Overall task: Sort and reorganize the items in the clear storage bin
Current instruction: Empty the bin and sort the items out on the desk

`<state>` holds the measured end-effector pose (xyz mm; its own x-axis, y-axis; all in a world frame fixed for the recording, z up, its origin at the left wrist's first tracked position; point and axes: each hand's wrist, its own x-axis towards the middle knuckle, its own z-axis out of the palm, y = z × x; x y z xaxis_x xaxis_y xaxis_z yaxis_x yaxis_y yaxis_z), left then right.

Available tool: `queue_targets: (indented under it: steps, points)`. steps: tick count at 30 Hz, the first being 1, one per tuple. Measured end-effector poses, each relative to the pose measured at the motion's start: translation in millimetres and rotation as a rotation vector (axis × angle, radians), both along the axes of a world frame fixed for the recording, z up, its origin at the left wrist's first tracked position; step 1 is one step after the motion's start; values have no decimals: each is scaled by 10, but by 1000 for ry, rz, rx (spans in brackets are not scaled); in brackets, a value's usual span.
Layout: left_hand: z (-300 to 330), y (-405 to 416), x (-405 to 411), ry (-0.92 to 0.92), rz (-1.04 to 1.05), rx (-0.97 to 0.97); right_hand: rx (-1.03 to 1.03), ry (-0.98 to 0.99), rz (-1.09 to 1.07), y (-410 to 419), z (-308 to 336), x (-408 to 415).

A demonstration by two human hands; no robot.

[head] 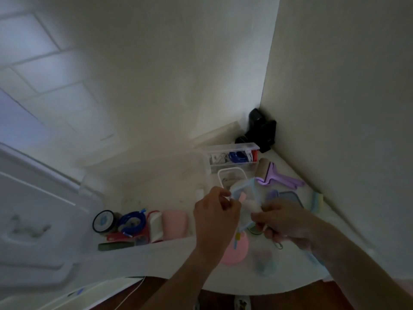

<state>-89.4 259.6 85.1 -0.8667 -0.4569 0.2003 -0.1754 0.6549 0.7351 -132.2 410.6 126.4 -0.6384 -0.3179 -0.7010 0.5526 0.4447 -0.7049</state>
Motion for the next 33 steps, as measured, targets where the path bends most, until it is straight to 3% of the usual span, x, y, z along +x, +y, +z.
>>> queue_targets:
  steps: [6,11,16,21,22,25,30,33]
  points:
    - [-57,67,56,-44,-129,16,-251,107,-309,-236,-263,53]
    - [-138,-40,-31,-149,-76,165,-5,468,-124,-323,-410,127]
    - [-183,-148,-112,-206,56,598,42,497,-98,-300,-481,139]
    - [-147,-130,-130,-222,92,851,359,878,-290,-80,-500,316]
    - [-122,-100,-116,-231,80,884,367,846,-307,-60,-511,356]
    - [-158,-16,-68,-274,-13,950,152,489,-292,-85,-612,432]
    - [-304,118,29,-328,-183,951,-11,493,-348,125,-664,442]
    - [-556,223,34,-531,-208,941,-259,387,-442,290,-630,431]
